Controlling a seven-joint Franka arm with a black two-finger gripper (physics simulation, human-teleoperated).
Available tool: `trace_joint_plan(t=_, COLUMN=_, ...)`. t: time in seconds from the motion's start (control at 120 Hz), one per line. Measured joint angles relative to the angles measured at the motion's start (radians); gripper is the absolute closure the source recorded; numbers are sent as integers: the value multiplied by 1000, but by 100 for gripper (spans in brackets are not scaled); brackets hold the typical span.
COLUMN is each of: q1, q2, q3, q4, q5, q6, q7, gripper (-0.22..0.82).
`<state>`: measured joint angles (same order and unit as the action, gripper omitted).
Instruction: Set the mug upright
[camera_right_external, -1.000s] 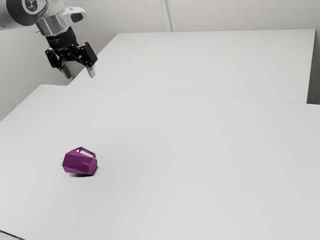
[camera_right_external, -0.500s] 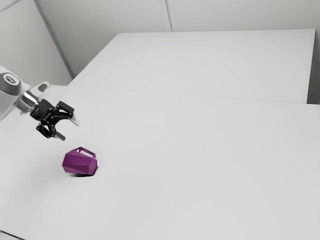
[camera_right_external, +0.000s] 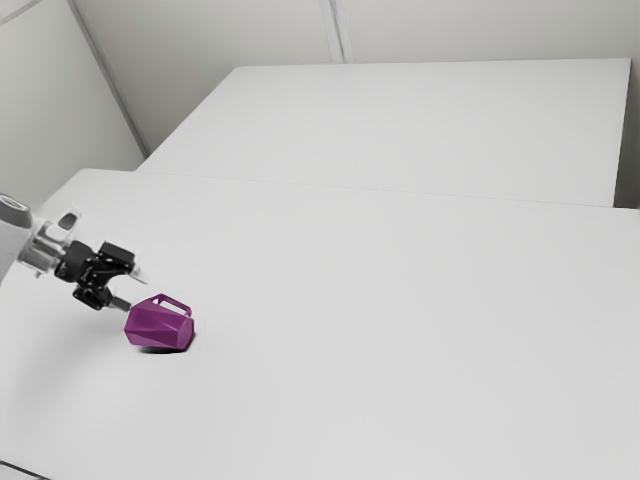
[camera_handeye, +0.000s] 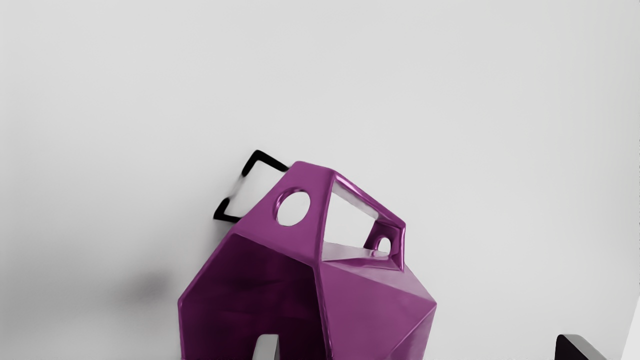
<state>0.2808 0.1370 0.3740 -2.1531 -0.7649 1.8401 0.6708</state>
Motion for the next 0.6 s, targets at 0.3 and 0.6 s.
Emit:
trace_joint_plan(t=0.3, q1=9, q2=-3, q3=2, q4=-101, q5=-105, q6=-21, q7=148, gripper=0)
trace_joint_plan(t=0.6, q1=17, q2=-1, q3=2, q4=-137, q5=-214, q6=-34, q7=242, gripper=31)
